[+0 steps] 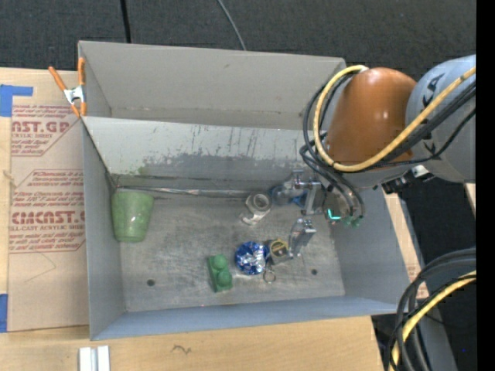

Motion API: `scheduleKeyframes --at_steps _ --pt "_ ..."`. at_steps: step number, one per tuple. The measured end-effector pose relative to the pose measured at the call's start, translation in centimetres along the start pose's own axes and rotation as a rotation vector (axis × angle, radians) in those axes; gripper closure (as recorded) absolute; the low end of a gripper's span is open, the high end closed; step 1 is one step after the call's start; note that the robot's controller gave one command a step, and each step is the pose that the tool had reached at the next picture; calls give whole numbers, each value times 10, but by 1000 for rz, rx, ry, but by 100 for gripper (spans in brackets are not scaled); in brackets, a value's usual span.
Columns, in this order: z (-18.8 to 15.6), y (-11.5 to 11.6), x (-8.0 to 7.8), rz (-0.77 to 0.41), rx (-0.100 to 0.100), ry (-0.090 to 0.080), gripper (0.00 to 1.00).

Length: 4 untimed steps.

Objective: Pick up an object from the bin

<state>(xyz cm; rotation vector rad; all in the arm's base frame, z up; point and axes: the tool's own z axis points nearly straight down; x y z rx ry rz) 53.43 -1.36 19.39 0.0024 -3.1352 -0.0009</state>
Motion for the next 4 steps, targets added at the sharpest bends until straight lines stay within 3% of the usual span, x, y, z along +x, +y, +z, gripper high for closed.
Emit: scheduleKeyframes --at_steps 1,2,3,4 --pt "109 15 -13 -46 1 -12 0" --pt "79 43 48 -266 0 -5 0" --pt "121 78 44 -521 4 -22 0" --pt "120 78 45 -519 4 -18 100"
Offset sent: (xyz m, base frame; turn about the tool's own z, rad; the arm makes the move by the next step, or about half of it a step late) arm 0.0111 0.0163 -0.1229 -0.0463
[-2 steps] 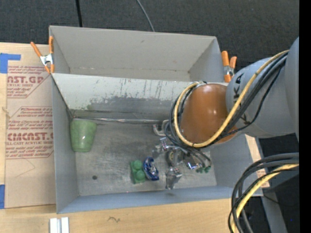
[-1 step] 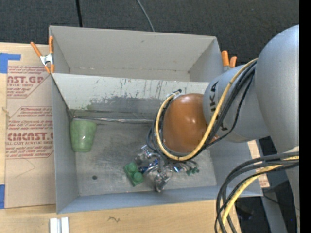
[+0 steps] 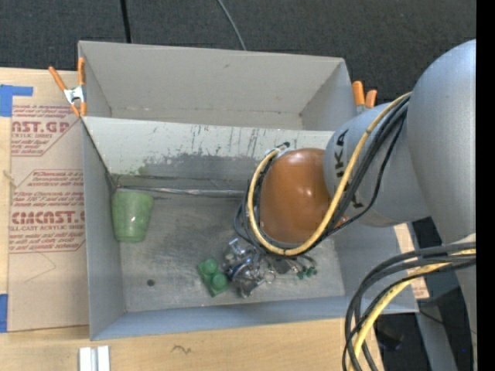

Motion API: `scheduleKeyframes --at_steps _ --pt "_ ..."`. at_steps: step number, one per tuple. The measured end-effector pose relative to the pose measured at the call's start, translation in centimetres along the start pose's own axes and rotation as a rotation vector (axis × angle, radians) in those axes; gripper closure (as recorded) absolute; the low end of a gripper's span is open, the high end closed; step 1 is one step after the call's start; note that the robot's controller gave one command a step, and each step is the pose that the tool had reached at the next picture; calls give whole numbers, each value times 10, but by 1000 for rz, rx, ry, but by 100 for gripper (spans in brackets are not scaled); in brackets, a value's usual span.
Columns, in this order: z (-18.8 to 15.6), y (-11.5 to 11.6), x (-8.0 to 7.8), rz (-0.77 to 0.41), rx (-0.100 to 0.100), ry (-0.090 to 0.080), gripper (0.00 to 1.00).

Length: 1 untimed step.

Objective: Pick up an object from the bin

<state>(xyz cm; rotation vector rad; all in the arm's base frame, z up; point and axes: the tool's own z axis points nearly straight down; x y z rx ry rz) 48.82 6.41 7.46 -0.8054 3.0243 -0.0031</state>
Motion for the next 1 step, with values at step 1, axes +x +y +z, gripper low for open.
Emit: scheduleKeyframes --at_steps 1 --pt "-139 -1 -10 -167 -3 3 100"
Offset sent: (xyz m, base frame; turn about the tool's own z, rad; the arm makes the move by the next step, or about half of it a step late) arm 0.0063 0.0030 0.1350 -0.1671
